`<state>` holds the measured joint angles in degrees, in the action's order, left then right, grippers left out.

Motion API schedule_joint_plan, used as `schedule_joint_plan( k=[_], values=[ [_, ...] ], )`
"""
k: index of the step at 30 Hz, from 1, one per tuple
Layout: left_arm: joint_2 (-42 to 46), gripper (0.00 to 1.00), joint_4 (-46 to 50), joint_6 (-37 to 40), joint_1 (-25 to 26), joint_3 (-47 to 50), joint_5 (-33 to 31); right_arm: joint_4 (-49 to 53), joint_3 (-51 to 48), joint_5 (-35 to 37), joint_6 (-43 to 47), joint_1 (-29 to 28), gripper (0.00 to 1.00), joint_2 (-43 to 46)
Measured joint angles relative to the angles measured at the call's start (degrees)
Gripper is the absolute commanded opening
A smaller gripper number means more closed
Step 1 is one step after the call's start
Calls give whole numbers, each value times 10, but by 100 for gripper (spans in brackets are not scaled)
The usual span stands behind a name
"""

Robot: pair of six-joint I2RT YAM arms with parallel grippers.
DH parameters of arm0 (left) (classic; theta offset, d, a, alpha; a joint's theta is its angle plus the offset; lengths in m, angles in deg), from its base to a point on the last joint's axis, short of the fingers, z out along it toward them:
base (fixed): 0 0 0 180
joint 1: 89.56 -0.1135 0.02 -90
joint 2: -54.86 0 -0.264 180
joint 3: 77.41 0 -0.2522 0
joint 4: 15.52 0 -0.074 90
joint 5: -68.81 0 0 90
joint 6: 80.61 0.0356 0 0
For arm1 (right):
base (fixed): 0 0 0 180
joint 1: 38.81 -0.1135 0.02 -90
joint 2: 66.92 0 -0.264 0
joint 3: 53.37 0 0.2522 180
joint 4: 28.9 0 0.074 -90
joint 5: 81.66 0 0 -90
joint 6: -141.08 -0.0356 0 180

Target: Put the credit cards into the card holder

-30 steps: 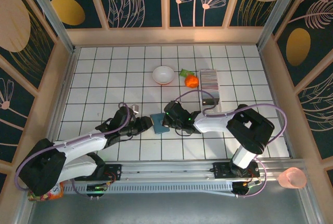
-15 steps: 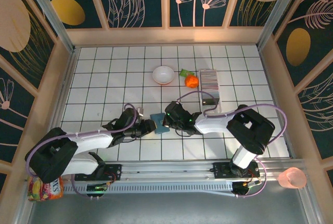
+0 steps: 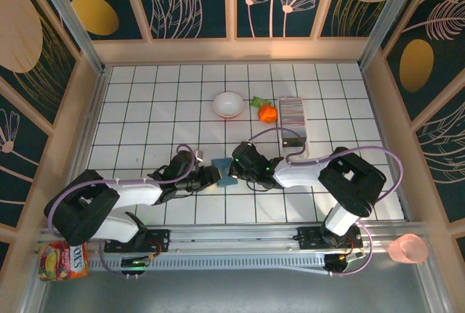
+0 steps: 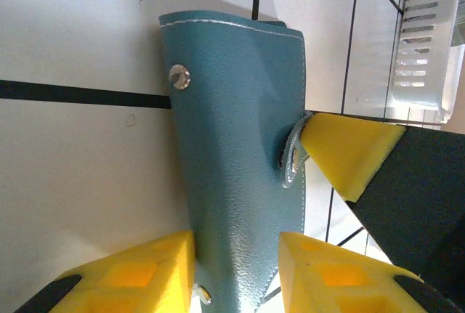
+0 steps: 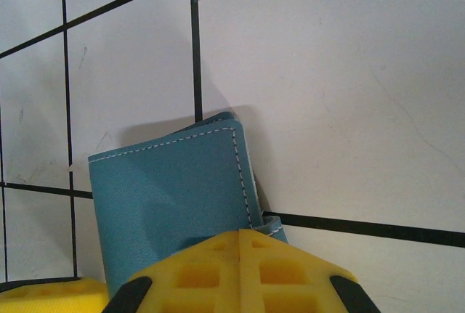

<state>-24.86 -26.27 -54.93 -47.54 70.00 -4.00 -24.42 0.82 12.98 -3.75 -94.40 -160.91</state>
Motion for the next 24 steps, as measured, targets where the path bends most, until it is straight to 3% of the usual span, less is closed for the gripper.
schedule_joint_plan(
  k=[4, 9, 16, 24],
  values=[
    [-4, 31, -10, -5, 0, 0, 0, -4, -3, 0, -2, 0, 0, 1],
    [-3, 17, -23, -14, 0, 2, -3, -12, -11, -1, -8, 1, 0, 6],
    [-2, 4, -40, -14, 0, 2, 3, -14, -25, -2, -8, 1, 0, 26],
    [64, 0, 54, 45, 0, -39, -35, -2, -31, 3, 9, 1, 25, 107]
  ],
)
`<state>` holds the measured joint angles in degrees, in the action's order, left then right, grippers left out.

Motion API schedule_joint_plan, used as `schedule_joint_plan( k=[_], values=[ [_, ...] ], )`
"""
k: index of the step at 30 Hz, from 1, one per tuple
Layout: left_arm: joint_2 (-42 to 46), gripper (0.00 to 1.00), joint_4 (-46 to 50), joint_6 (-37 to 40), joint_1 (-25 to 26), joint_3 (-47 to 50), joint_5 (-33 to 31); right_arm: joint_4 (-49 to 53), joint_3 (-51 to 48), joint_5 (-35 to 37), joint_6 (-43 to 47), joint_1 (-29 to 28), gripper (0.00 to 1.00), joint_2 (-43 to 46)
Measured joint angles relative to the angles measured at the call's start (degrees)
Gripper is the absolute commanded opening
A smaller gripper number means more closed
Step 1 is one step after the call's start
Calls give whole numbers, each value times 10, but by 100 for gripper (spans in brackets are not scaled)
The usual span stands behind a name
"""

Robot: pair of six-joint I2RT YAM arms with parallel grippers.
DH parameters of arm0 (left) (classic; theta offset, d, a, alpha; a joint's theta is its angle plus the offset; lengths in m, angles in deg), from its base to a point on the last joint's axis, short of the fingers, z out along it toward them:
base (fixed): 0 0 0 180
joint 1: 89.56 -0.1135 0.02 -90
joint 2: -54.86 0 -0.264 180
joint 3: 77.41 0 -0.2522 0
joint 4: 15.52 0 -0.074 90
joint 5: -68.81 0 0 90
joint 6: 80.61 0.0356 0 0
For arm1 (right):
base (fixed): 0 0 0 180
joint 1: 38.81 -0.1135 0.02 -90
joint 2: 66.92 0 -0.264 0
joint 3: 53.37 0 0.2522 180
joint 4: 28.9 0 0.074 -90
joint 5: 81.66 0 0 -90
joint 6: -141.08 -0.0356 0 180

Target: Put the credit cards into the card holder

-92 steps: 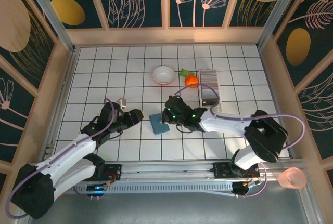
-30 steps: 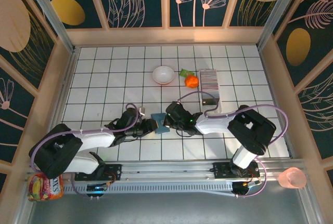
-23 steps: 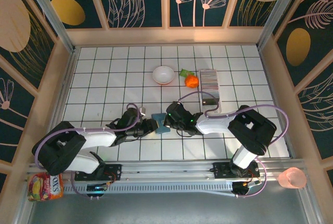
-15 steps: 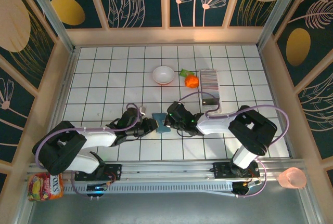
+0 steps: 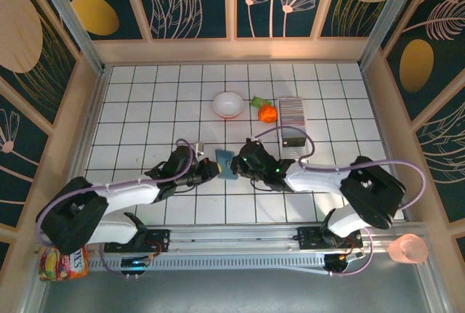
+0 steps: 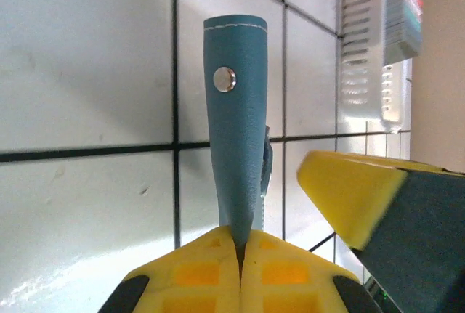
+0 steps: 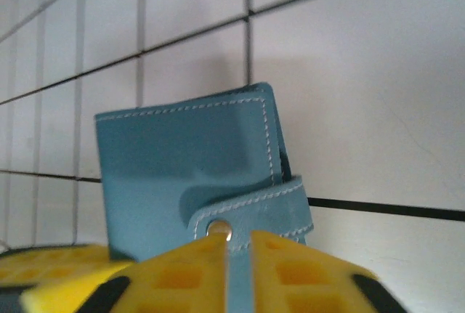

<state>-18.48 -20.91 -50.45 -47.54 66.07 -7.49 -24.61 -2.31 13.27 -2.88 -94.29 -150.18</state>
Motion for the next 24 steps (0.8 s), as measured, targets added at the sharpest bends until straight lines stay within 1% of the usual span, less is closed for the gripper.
schedule_joint_plan(
  k=[2, 5, 9, 15, 24],
  values=[
    [28, 0, 33, 22, 0, -14, -22, 4, 0, 1, 11, 0, 34, 33],
    [68, 0, 75, 58, 0, -29, -47, 9, 3, -1, 32, 0, 42, 74],
    [108, 0, 108, 96, 0, -36, -64, 34, 29, -8, 56, 0, 46, 90],
    [149, 0, 123, 126, 0, -36, -66, 56, 66, -28, 74, 0, 52, 87],
    [191, 0, 119, 134, 0, -35, -54, 87, 130, -35, 87, 0, 54, 27]
  ],
)
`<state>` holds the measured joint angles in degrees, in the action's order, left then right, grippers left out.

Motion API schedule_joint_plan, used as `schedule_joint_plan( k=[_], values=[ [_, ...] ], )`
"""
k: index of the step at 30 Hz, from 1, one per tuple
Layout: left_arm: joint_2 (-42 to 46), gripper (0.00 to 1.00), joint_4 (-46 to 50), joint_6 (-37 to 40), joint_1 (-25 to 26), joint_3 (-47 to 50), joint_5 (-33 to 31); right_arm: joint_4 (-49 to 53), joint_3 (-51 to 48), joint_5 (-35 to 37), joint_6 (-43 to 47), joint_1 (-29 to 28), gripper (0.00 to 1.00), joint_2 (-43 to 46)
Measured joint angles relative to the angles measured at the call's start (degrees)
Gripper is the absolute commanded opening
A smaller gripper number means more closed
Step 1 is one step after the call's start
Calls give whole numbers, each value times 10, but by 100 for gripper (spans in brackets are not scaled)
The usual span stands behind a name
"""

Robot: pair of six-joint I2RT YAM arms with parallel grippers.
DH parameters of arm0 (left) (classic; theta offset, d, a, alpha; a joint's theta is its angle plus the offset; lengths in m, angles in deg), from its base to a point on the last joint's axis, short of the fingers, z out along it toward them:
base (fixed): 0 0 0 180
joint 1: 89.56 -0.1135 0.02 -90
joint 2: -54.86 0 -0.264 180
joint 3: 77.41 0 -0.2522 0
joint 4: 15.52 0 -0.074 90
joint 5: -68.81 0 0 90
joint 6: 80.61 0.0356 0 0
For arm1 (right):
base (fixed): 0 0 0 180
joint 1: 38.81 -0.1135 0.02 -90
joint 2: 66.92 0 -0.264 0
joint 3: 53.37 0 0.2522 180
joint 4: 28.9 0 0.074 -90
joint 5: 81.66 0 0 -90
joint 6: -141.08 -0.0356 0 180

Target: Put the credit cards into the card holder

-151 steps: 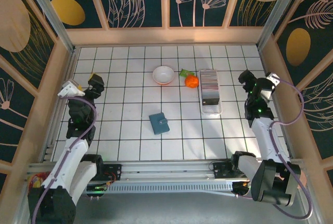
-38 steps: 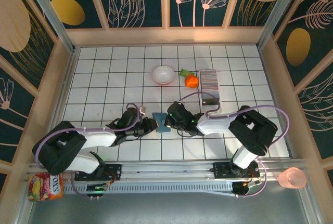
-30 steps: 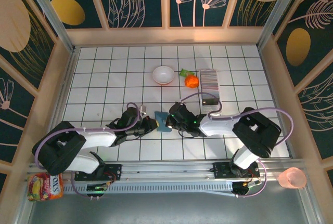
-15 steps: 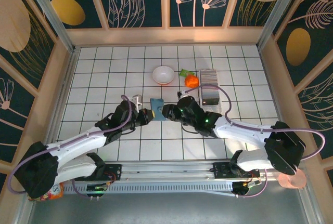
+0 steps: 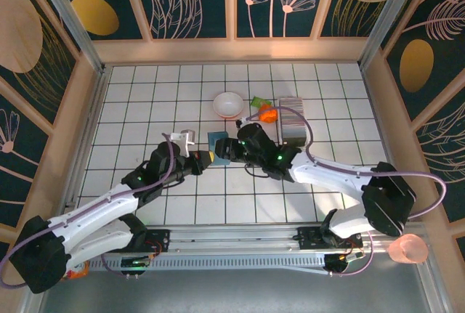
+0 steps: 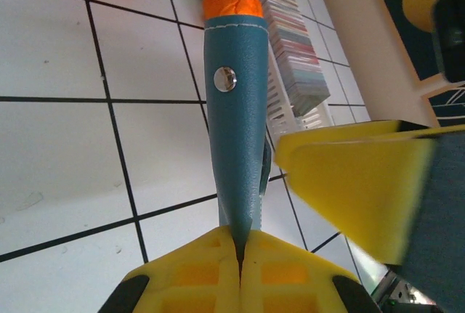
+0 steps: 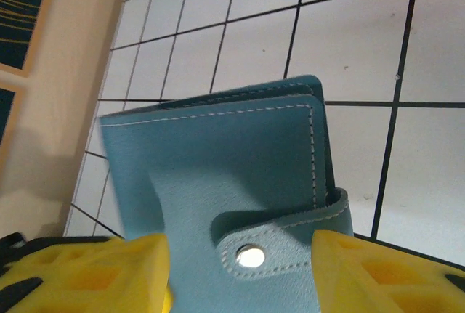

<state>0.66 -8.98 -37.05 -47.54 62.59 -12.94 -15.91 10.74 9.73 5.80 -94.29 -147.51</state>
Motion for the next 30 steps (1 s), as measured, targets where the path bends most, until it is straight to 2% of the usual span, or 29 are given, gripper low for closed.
schedule_joint_plan(
  k=[7, 17, 25, 30],
  values=[
    [10, 0, 0, 0, 0, 14, 2, 13, 12, -2, 0, -1, 52, -32],
    [14, 0, 10, 0, 0, 19, -8, 22, 19, 3, -15, -6, 30, -51],
    [14, 0, 11, -1, 3, 27, -14, 21, 20, 3, -22, -10, 2, -56],
    [14, 0, 11, -1, 3, 27, -15, 21, 20, 3, -22, -12, 0, -56]
  ],
)
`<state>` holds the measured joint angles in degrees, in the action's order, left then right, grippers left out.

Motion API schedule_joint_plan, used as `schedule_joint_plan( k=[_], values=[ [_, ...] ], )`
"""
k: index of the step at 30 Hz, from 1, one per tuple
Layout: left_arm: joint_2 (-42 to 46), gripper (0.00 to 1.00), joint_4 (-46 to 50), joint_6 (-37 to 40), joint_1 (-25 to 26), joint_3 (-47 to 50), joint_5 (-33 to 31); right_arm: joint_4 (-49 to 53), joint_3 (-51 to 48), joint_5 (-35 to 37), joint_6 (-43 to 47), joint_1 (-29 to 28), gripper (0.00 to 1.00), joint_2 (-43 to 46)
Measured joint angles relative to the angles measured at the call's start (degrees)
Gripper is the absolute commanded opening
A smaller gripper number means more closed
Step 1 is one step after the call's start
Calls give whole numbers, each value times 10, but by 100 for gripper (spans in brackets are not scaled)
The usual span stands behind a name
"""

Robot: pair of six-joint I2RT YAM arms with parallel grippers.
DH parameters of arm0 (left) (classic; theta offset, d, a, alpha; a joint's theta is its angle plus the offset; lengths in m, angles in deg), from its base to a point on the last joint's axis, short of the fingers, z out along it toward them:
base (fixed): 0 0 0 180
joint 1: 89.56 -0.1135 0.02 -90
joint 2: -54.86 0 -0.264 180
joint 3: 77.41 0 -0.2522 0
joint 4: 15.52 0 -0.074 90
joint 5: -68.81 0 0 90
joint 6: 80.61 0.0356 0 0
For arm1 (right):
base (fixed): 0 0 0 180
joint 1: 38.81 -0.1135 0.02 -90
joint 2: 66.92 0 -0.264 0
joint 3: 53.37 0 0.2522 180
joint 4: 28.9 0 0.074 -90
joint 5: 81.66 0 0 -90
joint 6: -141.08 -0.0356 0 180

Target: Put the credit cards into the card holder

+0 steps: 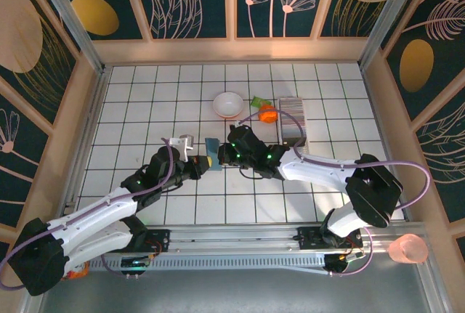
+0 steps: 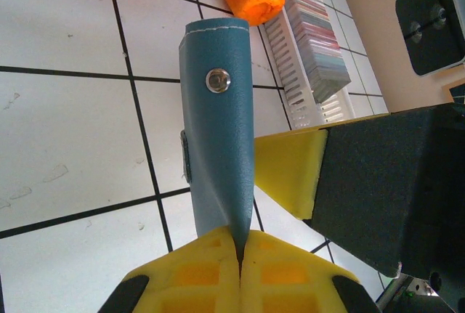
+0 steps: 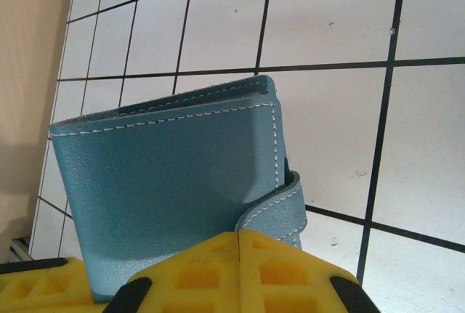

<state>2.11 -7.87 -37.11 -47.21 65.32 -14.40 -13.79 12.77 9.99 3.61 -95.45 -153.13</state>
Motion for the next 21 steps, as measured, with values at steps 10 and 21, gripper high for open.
schedule_joint_plan(
  k=[10, 21],
  values=[
    [3, 0, 7, 0, 0, 0, -30, 12, -24, 50, -14, 1, 0, 8],
    [-12, 0, 15, -7, 0, 3, -36, 30, -47, 79, -30, 5, 0, 11]
  ],
)
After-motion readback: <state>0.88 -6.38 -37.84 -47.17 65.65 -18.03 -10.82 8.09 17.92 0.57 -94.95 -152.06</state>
